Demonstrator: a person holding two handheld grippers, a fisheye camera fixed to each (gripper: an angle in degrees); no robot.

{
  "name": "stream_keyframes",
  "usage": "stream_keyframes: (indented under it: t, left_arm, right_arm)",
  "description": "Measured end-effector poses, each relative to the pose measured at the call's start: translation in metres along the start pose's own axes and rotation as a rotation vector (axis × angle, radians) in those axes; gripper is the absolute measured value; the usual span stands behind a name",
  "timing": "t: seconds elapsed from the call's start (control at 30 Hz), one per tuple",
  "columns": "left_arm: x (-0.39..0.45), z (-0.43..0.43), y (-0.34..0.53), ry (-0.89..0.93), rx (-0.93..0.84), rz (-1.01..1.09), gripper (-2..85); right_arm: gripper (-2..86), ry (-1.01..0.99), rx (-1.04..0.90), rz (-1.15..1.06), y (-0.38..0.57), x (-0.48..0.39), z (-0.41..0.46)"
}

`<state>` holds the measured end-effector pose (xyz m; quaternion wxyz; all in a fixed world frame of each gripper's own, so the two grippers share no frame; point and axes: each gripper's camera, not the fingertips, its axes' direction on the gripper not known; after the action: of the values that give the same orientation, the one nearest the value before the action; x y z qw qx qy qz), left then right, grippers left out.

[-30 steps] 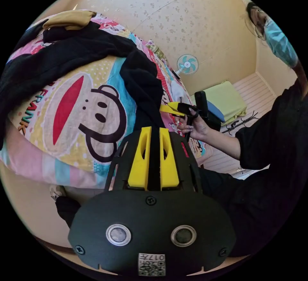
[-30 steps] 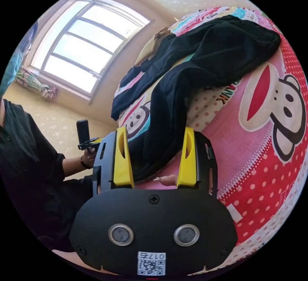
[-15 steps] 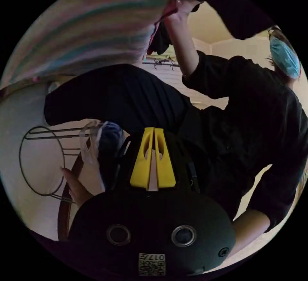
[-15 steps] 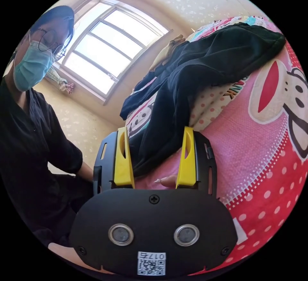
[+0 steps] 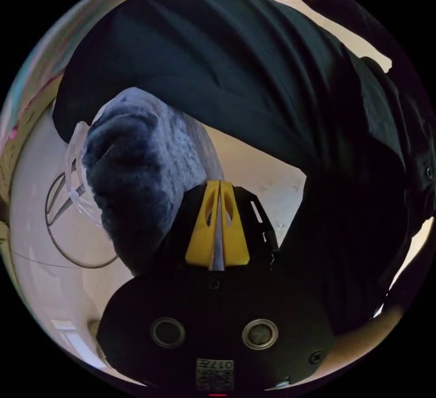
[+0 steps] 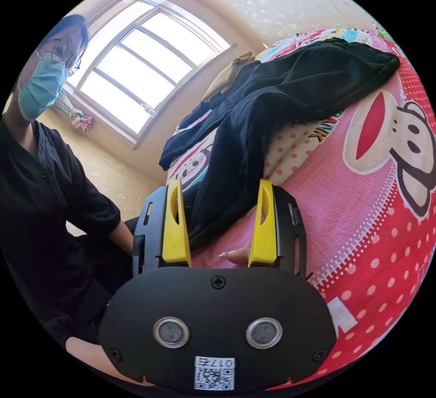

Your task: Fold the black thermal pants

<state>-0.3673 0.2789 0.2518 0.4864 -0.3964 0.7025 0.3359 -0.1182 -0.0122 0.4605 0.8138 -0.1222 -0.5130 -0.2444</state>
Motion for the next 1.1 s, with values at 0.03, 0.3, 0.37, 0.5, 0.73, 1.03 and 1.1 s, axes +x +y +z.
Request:
stream_keyframes:
  t: [0.03, 0.3, 0.37, 0.5, 0.73, 1.03, 1.1]
  left_arm:
    - [0.0, -0.005, 0.003, 0.013, -0.01, -0.003, -0.9]
    - [0.078, -0.075, 0.037, 0.012, -0.023, -0.031, -1.0]
    - [0.123, -0.102, 0.041, -0.191, 0.047, 0.049, -1.0]
    - [0.202, -0.149, 0.04, -0.473, 0.24, 0.063, -0.9]
    - [0.224, -0.166, 0.042, -1.013, 0.856, -0.247, 2.0]
    - [0.195, -0.064, -0.061, -1.047, 0.559, -0.408, 2.9]
    - [0.223, -0.029, -0.074, -1.155, 0.53, -0.357, 3.0]
  right_arm:
    - [22.5, 0.027, -0.006, -0.002, 0.002, -0.006, 0.003]
    - [23.5, 0.131, -0.008, 0.144, 0.04, -0.058, 0.001]
    - [23.3, 0.164, -0.026, 0.182, 0.057, -0.077, 0.001]
    - [20.8, 0.154, 0.022, 0.263, 0.091, -0.108, 0.01]
    - [5.7, -0.068, 0.268, 0.214, 0.144, -0.117, -0.001]
    - [3.6, 0.15, 0.201, 0.11, 0.194, -0.192, -0.052]
    - [3.8, 0.312, 0.13, 0.142, 0.206, -0.2, -0.059]
